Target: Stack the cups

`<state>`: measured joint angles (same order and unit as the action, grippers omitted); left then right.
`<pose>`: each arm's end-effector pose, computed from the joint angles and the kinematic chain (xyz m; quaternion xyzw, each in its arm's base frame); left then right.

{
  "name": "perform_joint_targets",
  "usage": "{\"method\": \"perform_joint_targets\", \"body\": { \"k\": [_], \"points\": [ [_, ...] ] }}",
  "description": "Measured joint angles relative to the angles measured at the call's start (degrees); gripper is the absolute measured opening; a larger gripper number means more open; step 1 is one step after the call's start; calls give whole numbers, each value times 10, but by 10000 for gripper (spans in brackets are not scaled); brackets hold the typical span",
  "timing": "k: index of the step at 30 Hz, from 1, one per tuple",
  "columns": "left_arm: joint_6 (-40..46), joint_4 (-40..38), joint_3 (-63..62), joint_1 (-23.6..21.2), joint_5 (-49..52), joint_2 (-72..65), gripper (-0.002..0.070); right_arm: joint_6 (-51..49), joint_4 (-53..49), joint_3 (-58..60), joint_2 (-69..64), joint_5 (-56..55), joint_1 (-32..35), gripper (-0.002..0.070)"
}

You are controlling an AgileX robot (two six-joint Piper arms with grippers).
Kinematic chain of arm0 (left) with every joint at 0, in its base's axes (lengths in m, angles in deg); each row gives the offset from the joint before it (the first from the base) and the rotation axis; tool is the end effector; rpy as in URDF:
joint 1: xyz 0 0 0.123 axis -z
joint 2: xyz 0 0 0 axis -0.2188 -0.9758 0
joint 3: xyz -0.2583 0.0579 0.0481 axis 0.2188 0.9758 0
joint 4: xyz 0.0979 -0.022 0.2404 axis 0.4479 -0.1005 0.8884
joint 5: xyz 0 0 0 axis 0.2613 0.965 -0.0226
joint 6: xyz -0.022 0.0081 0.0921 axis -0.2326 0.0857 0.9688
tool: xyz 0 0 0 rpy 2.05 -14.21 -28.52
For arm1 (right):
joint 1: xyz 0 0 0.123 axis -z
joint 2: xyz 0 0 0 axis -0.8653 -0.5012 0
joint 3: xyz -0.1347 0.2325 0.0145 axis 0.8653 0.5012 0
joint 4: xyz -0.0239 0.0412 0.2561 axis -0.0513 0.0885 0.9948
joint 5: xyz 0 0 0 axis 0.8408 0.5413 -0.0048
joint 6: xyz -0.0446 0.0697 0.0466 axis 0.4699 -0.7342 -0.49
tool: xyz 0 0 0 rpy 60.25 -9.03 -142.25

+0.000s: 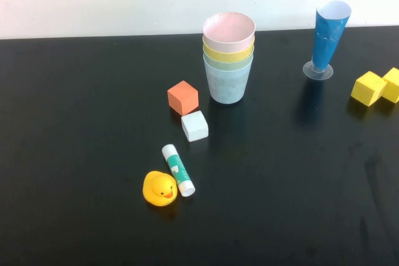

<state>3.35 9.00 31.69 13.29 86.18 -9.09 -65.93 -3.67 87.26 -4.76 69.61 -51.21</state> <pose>0.0631 -0.0228 0.2924 0.1266 0.8216 -0.1202 0.5427 0.0832 -0.0132 0.1802 -0.0406 0.7704 -0.1320 0.6224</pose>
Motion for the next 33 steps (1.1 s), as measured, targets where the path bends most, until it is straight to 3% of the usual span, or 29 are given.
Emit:
{"method": "perform_joint_targets", "body": {
  "k": [9,33],
  "points": [
    [0,0,0,0,0,0,1,-140,-68,0,3,35,-54,-2],
    [0,0,0,0,0,0,1,-140,-74,0,3,41,-66,-3]
  ]
}}
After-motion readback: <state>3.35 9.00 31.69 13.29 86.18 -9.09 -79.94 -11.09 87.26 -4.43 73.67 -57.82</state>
